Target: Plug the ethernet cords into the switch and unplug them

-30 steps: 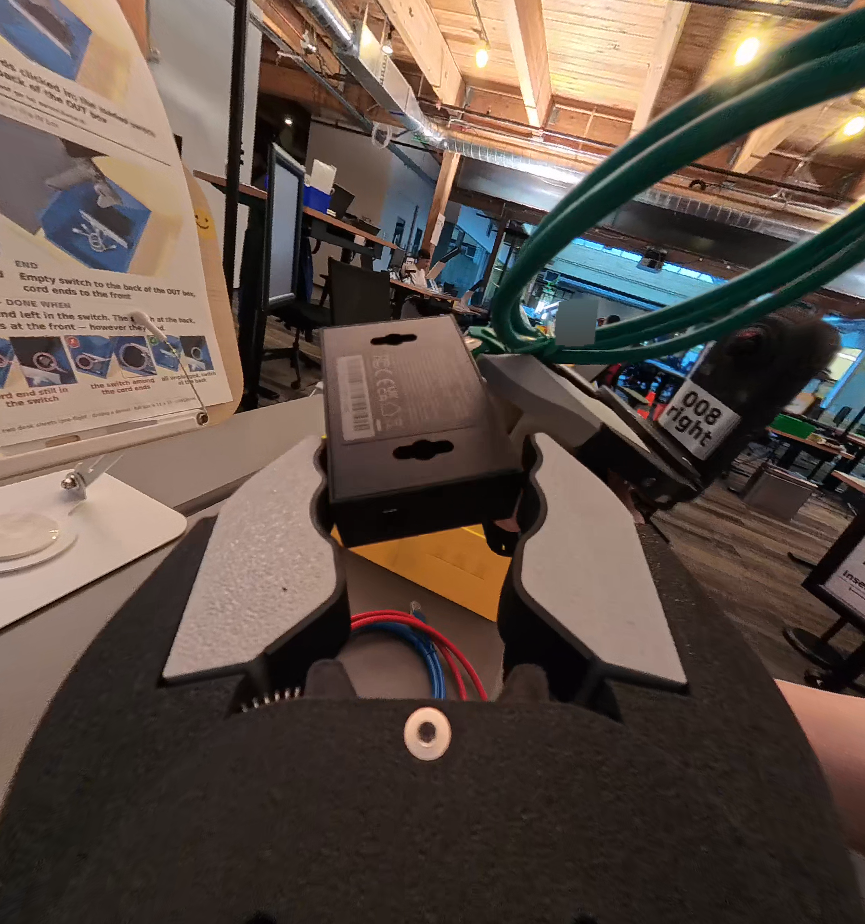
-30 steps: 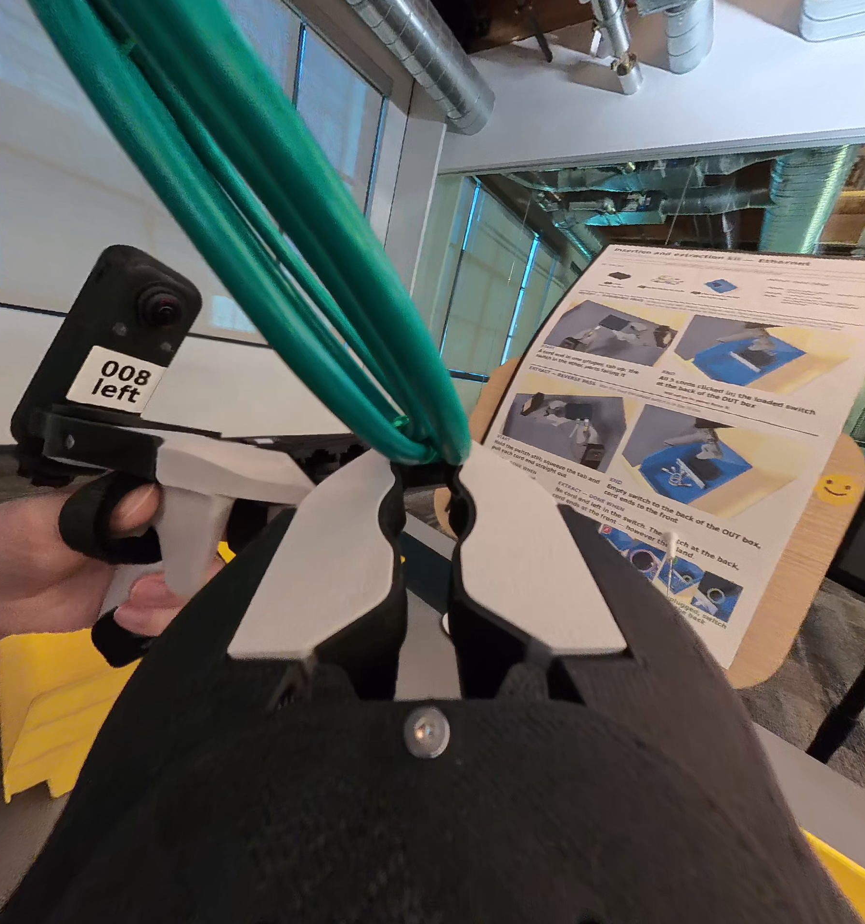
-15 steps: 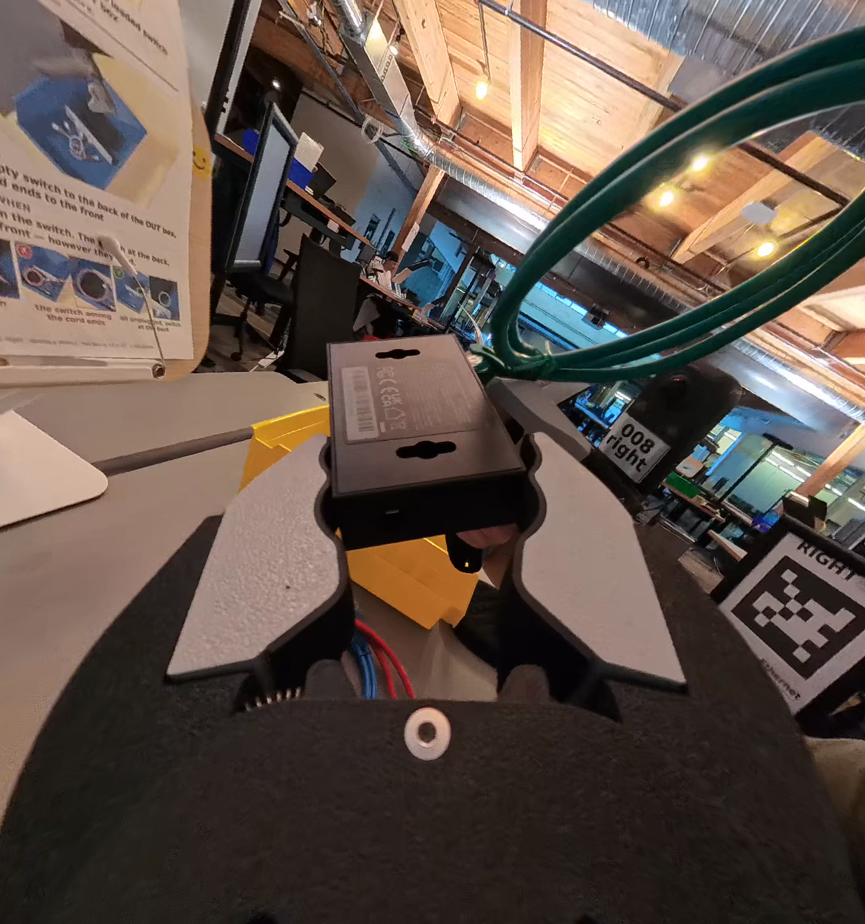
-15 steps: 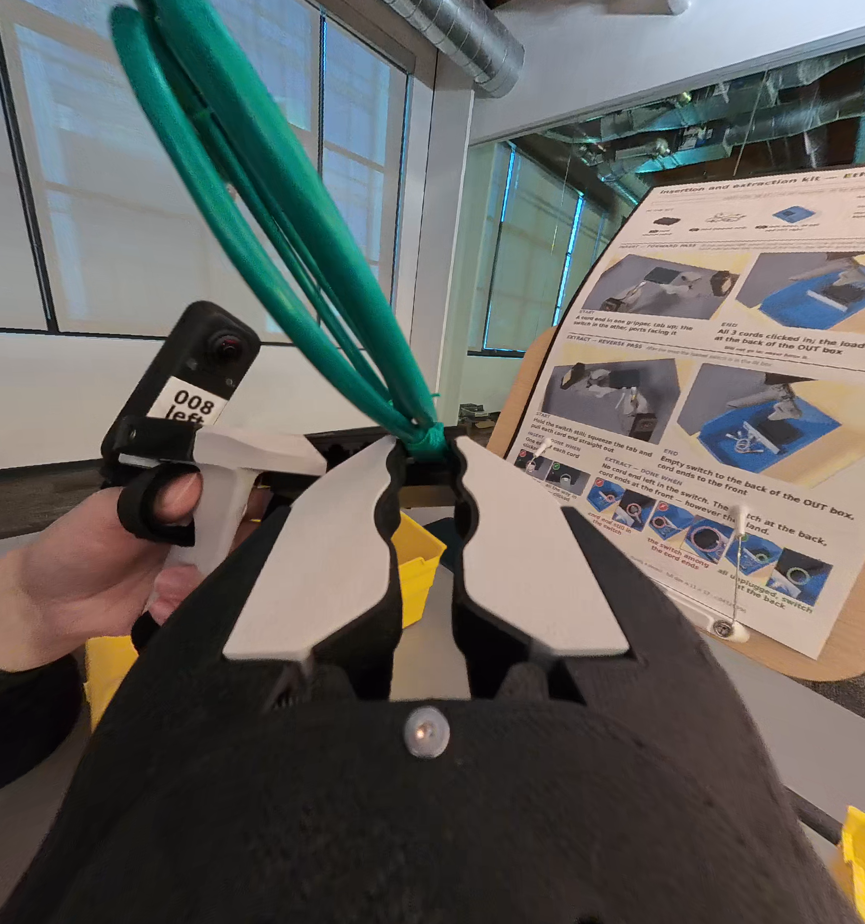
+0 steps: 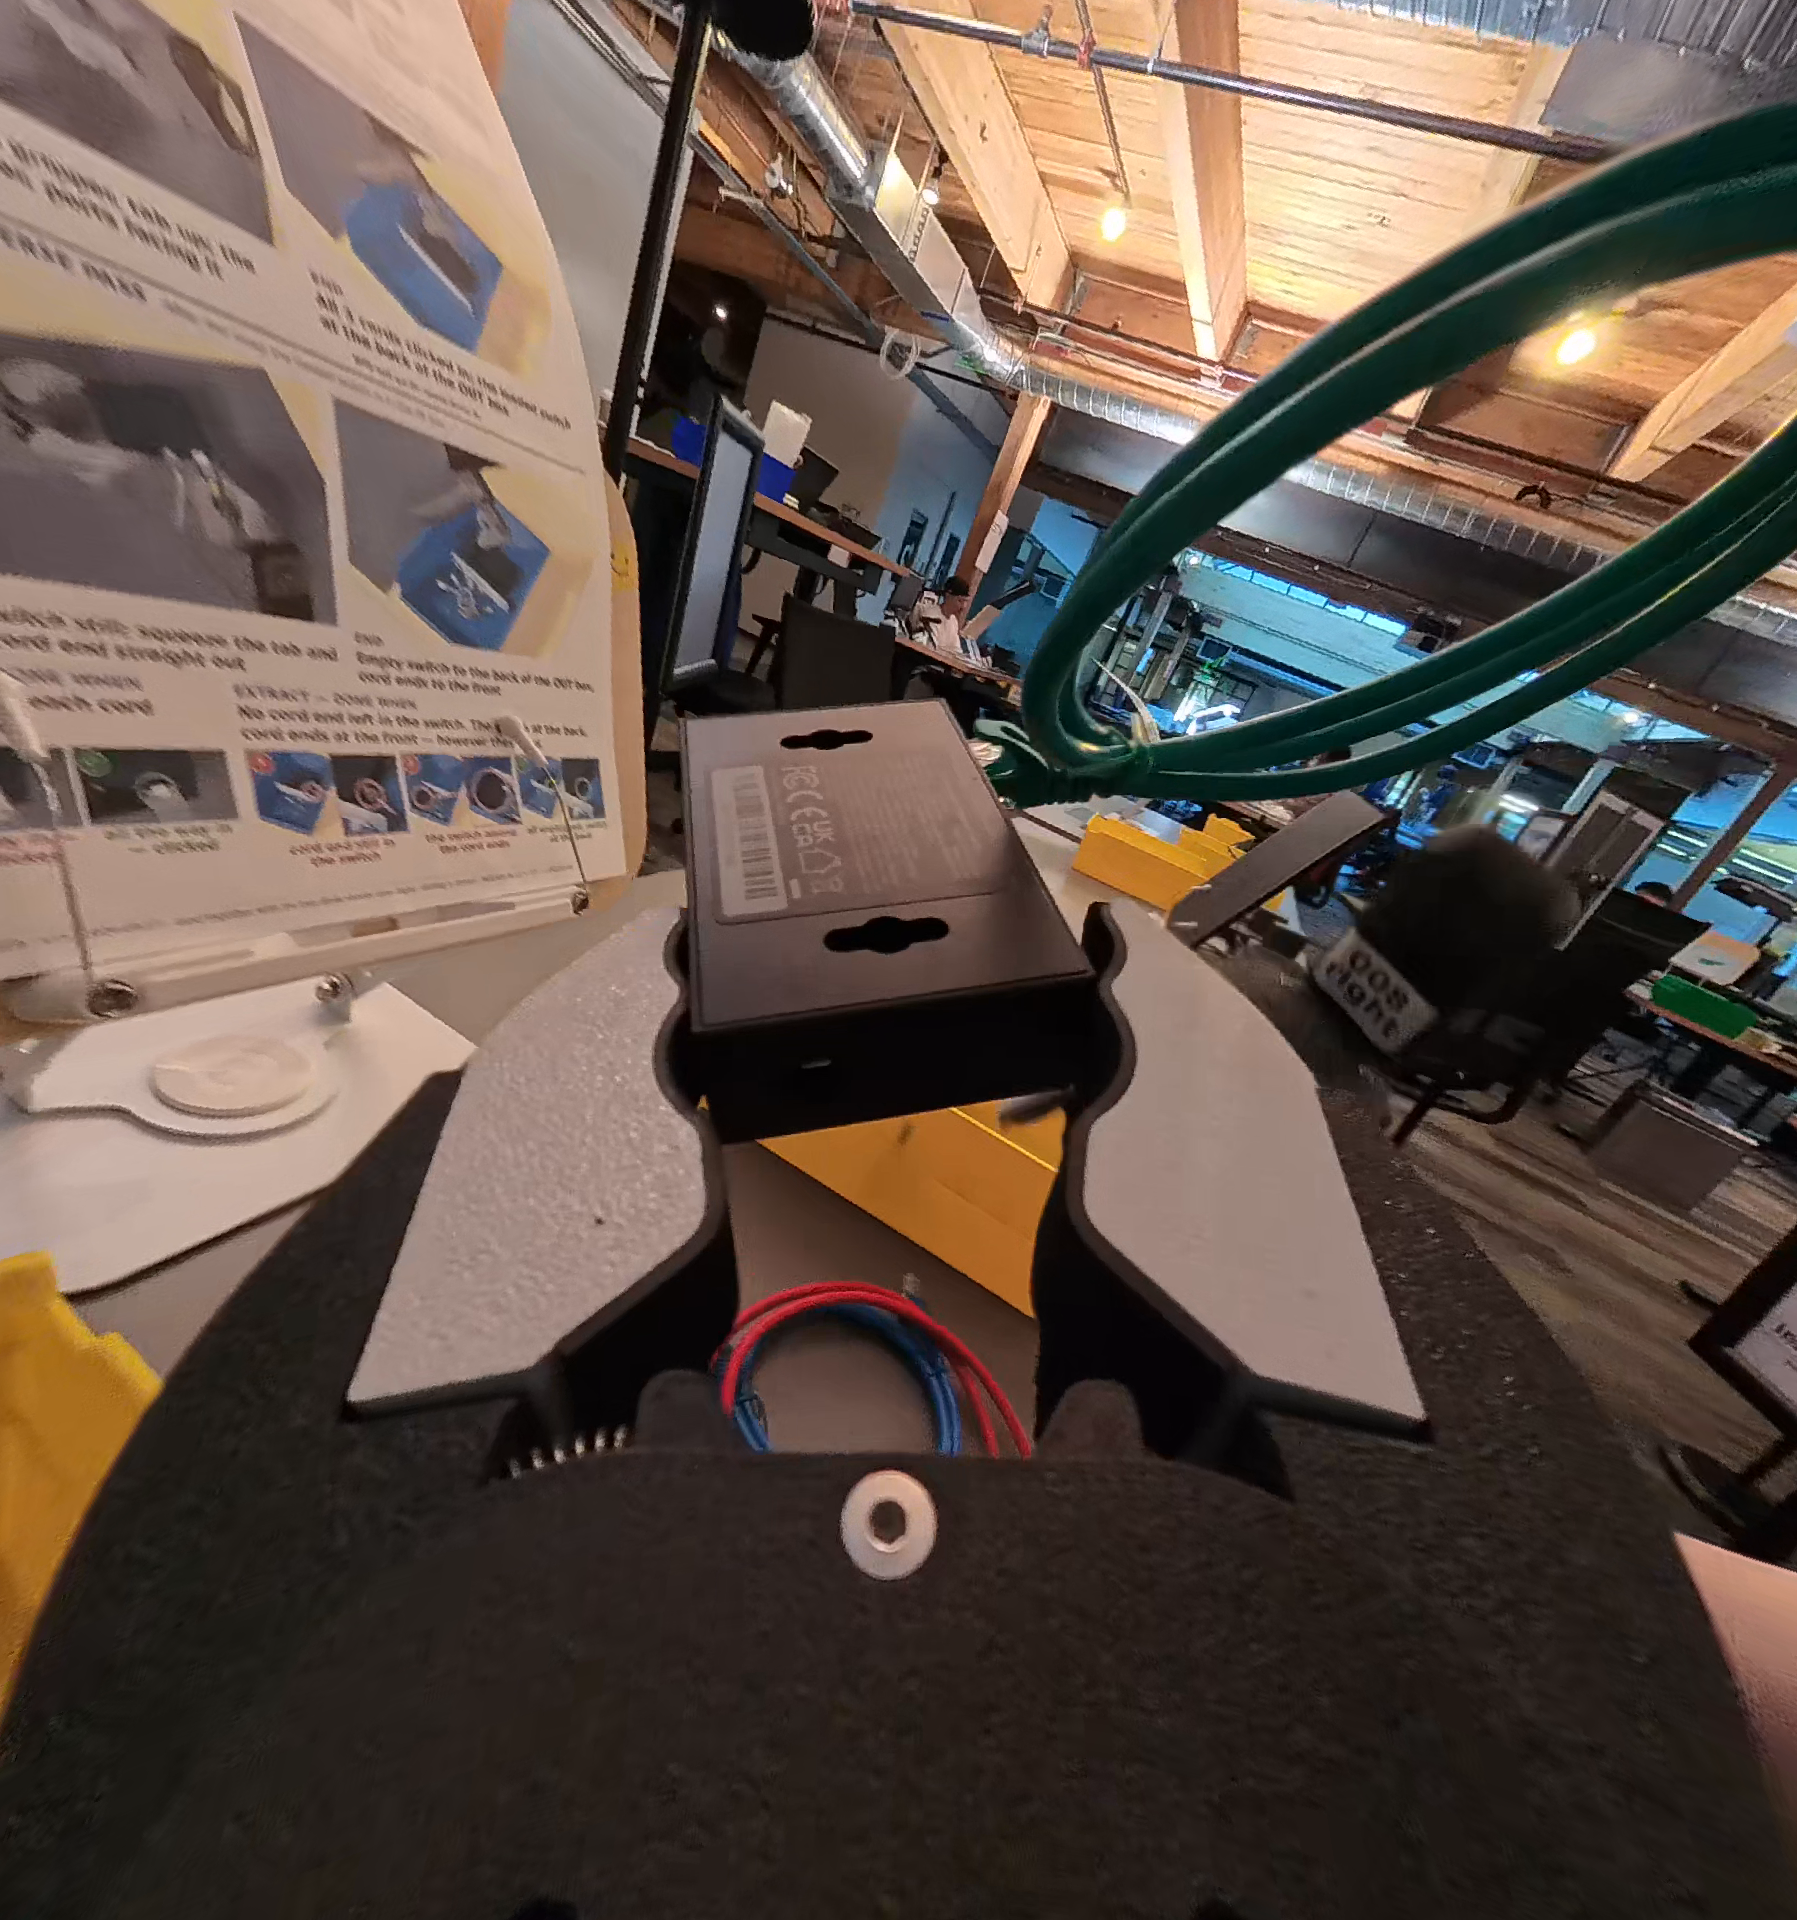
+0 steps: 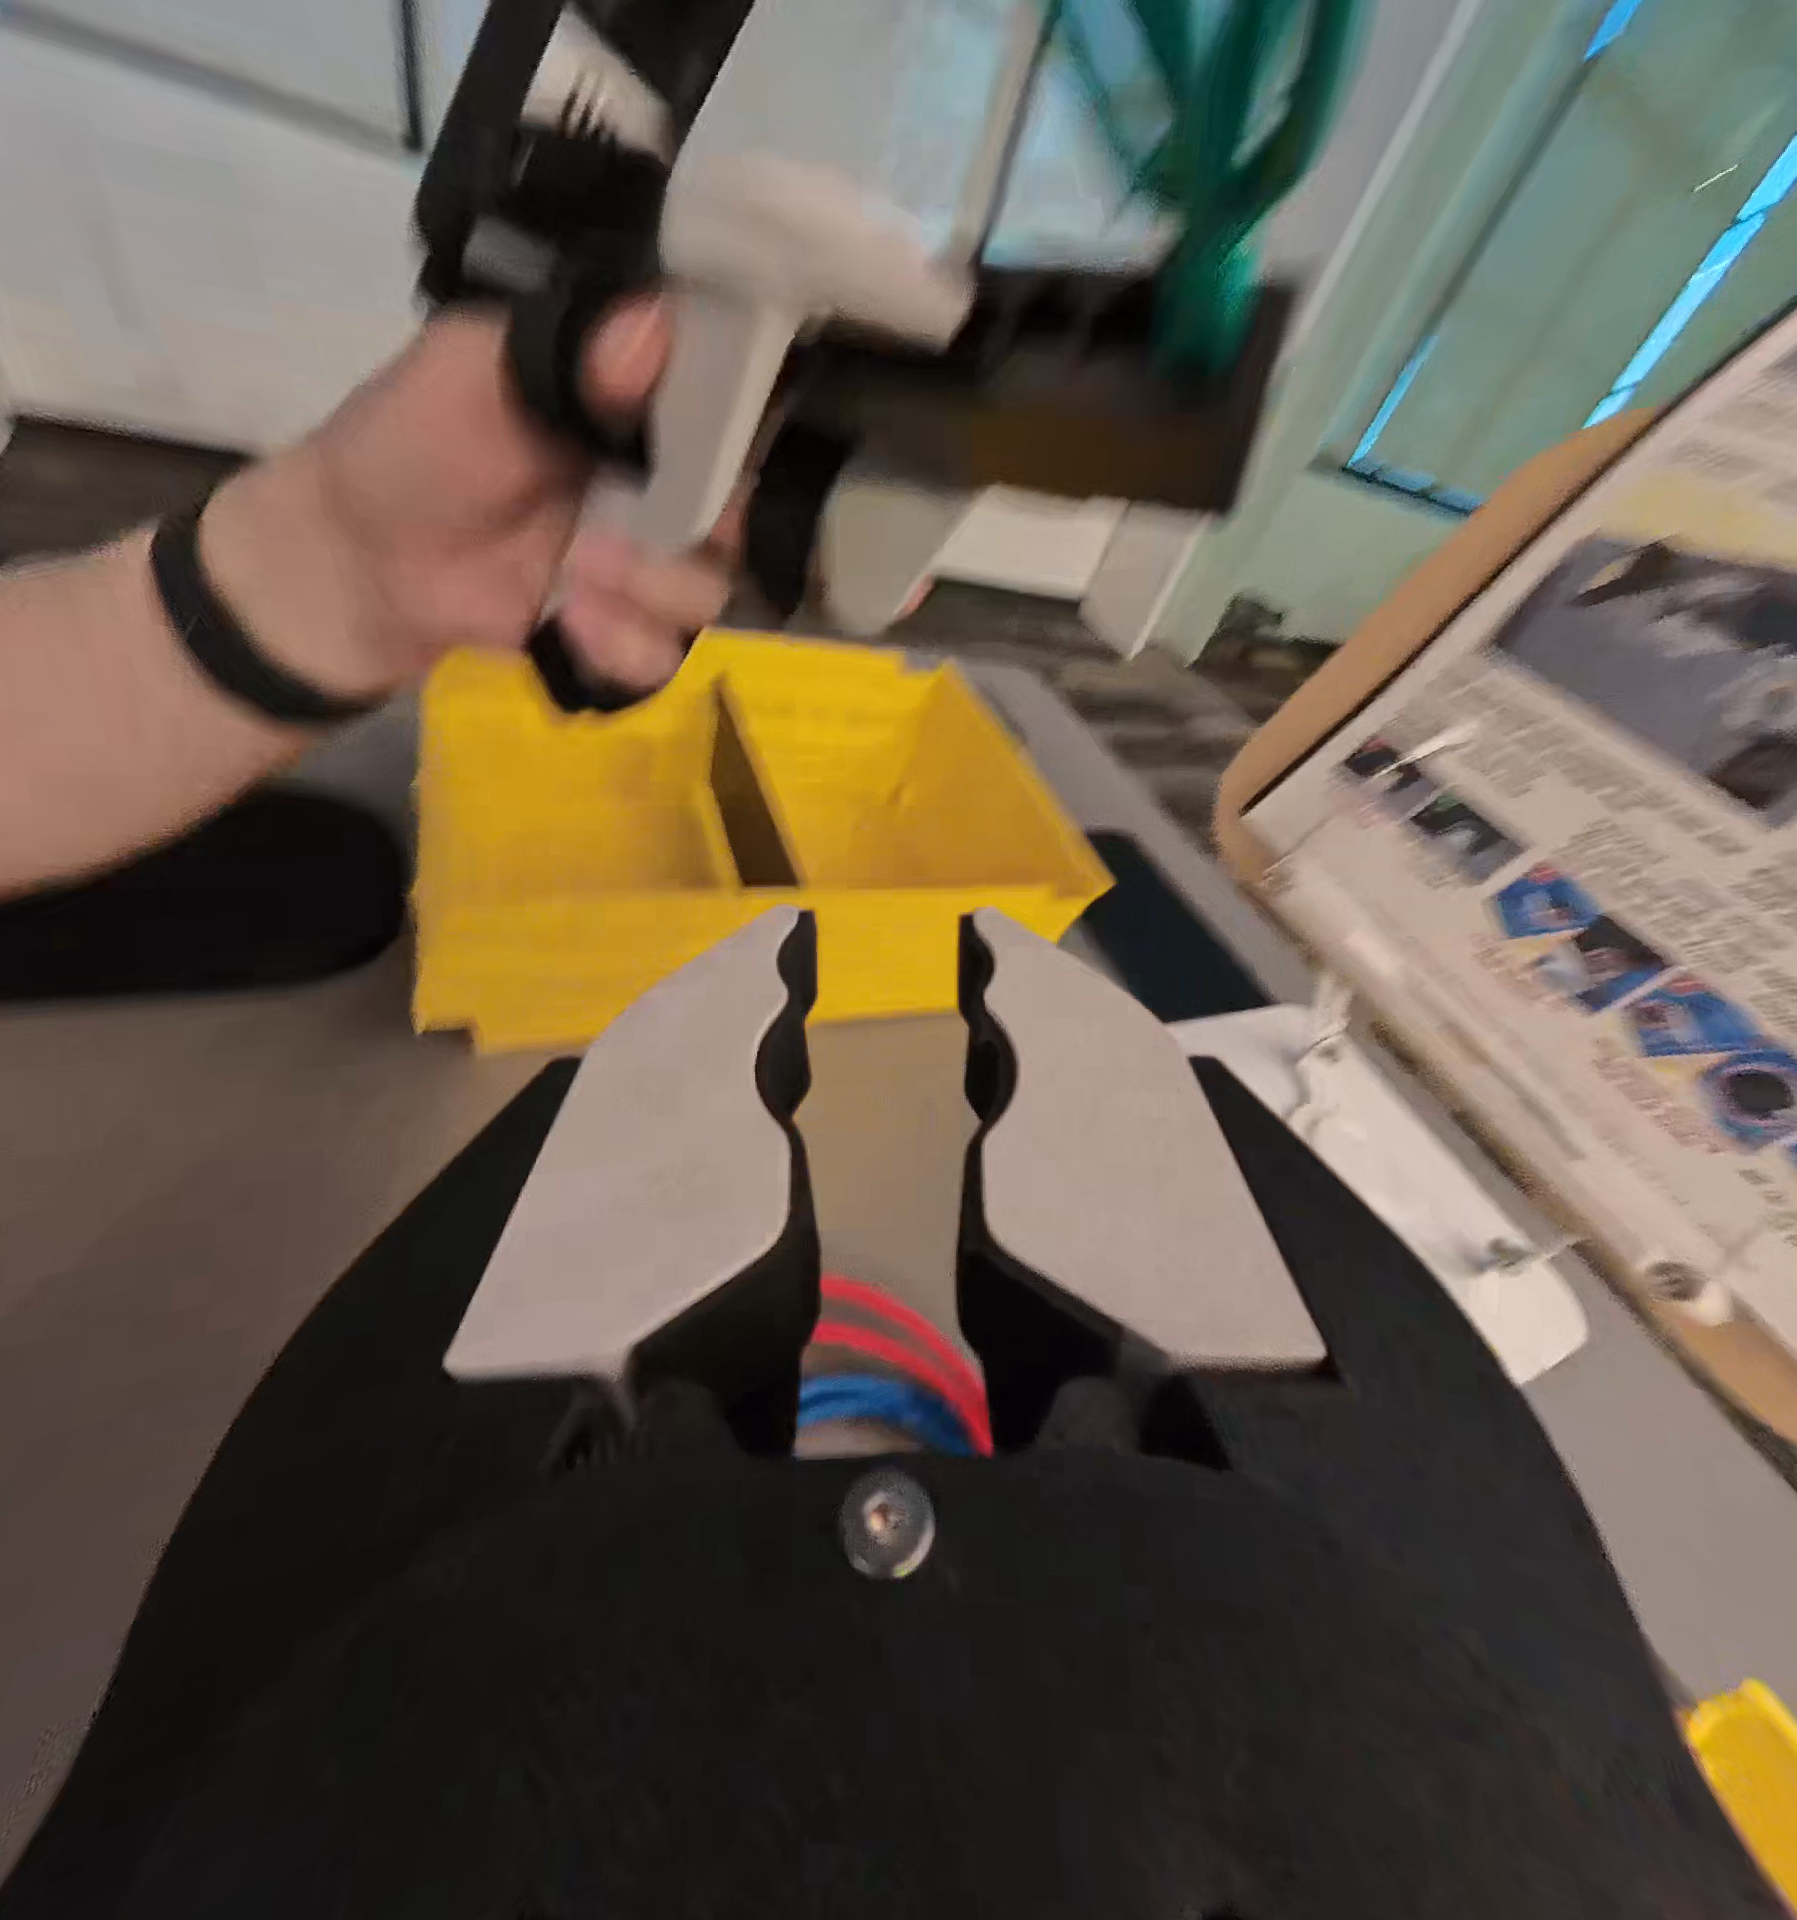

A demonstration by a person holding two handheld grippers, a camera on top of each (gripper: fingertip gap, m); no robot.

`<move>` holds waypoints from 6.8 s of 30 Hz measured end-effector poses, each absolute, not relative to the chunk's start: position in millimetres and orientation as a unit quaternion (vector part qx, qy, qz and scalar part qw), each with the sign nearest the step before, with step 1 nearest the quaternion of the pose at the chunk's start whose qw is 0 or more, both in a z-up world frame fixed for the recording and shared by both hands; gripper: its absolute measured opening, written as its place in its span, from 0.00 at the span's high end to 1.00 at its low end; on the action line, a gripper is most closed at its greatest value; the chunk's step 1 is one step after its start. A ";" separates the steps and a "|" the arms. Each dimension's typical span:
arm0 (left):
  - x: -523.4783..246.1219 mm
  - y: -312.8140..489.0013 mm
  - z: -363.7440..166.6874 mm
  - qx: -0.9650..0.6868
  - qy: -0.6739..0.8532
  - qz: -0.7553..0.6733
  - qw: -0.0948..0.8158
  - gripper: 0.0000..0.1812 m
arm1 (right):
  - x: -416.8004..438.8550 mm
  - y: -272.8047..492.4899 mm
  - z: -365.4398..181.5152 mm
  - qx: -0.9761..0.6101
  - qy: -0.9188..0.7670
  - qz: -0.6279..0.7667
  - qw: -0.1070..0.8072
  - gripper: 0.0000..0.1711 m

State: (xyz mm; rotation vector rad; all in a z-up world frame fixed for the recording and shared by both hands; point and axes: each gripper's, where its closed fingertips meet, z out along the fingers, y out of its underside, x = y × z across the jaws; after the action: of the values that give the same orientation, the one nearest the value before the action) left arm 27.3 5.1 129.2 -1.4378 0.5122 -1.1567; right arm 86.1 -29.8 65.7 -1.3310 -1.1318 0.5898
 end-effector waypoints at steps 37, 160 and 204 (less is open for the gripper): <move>30.3 -7.2 141.2 -0.598 0.246 -0.490 0.584 0.62 | 96.5 -124.4 -156.5 -0.653 -0.674 0.271 0.215 0.89; 18.0 53.7 46.4 -0.772 0.237 -0.264 0.527 0.62 | 81.6 -3.1 64.9 -0.722 -0.376 0.146 0.563 0.92; 47.6 43.2 19.5 -0.771 0.318 -0.258 0.489 0.64 | 101.2 -48.0 -1.0 -0.793 -0.458 0.232 0.326 0.92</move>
State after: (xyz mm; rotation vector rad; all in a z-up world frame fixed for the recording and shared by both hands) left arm 47.6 43.2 19.5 -1.8729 0.7726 -0.6259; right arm 101.2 -48.0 -1.0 -2.0785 -1.2012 0.6087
